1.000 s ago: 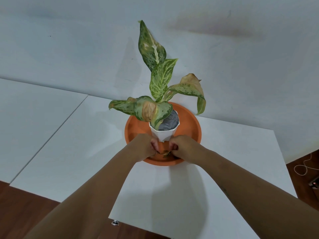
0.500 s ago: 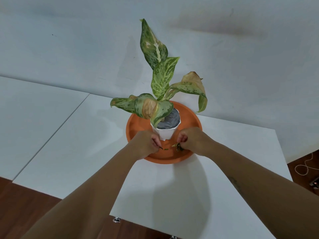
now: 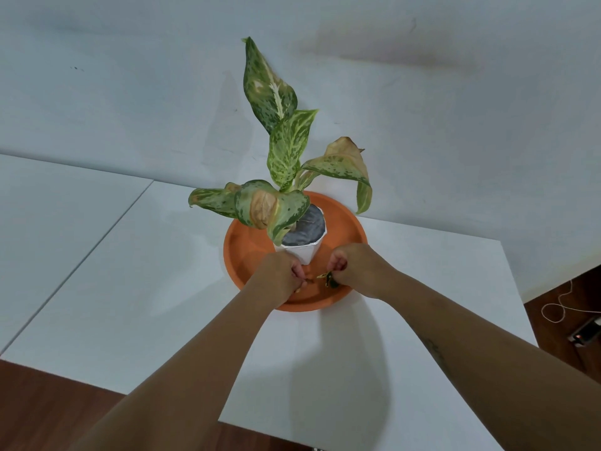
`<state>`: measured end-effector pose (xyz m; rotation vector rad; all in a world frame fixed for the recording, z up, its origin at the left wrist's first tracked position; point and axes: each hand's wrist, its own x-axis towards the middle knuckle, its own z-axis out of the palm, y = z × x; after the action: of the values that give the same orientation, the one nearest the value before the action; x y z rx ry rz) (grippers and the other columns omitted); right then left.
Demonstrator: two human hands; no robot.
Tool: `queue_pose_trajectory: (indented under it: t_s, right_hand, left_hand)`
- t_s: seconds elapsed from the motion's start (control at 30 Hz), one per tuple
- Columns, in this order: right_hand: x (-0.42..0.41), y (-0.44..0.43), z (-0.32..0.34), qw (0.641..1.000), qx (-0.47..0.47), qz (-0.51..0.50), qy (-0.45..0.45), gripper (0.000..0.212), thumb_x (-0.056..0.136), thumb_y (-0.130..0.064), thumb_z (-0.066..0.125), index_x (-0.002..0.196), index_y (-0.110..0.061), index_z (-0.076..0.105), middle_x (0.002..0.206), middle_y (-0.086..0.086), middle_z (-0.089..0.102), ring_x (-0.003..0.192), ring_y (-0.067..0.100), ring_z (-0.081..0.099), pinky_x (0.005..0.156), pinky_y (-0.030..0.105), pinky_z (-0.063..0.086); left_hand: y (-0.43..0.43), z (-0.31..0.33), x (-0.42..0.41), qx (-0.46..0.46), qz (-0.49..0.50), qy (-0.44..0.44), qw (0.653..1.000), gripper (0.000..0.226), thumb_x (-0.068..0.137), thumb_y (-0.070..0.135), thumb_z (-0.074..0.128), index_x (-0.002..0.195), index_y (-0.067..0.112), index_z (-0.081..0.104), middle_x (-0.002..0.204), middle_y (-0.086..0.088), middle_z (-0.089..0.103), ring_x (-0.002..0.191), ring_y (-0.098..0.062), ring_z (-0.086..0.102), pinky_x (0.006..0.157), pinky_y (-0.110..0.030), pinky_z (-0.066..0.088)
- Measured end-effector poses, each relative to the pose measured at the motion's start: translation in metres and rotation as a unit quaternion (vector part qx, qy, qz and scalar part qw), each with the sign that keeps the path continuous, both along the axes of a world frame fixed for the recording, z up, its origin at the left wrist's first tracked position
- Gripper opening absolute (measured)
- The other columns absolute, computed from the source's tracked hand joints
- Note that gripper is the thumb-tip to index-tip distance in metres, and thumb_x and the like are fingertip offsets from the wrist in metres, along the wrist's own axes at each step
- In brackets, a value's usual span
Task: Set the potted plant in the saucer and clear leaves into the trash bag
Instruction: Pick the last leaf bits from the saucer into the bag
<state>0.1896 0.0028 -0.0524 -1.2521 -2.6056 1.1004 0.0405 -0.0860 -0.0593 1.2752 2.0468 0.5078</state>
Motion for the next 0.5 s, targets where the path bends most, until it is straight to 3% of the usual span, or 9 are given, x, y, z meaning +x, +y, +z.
queue_pose_trajectory:
  t_s: [0.13, 0.33, 0.5]
  right_hand:
    - [-0.001, 0.0, -0.001, 1.0, -0.004, -0.002, -0.004, 0.014, 0.079, -0.003, 0.062, 0.085, -0.014, 0.069, 0.08, 0.0, 0.062, 0.071, 0.014, 0.057, 0.057, 0.016, 0.043]
    - [-0.005, 0.002, -0.001, 1.0, -0.002, 0.0, -0.019, 0.013, 0.081, -0.003, 0.062, 0.089, -0.01, 0.07, 0.083, 0.001, 0.062, 0.073, 0.014, 0.056, 0.055, 0.015, 0.04]
    - [-0.011, -0.001, -0.006, 0.999, 0.009, 0.016, -0.033, 0.013, 0.081, -0.001, 0.061, 0.088, -0.007, 0.07, 0.089, 0.008, 0.066, 0.076, 0.017, 0.057, 0.057, 0.017, 0.041]
  left_hand:
    - [-0.001, 0.002, 0.003, -0.014, -0.004, 0.04, 0.999, 0.018, 0.09, 0.009, 0.063, 0.103, 0.001, 0.073, 0.108, -0.014, 0.071, 0.091, -0.024, 0.061, 0.074, -0.022, 0.042]
    - [-0.015, -0.002, -0.008, 0.023, 0.026, -0.001, 0.999, 0.001, 0.081, 0.005, 0.072, 0.08, 0.005, 0.073, 0.073, -0.003, 0.064, 0.073, -0.017, 0.06, 0.061, -0.021, 0.044]
    - [-0.021, -0.006, -0.016, 0.036, 0.015, 0.006, 0.999, 0.003, 0.08, 0.006, 0.072, 0.079, 0.009, 0.072, 0.075, -0.004, 0.067, 0.067, -0.015, 0.061, 0.055, -0.019, 0.045]
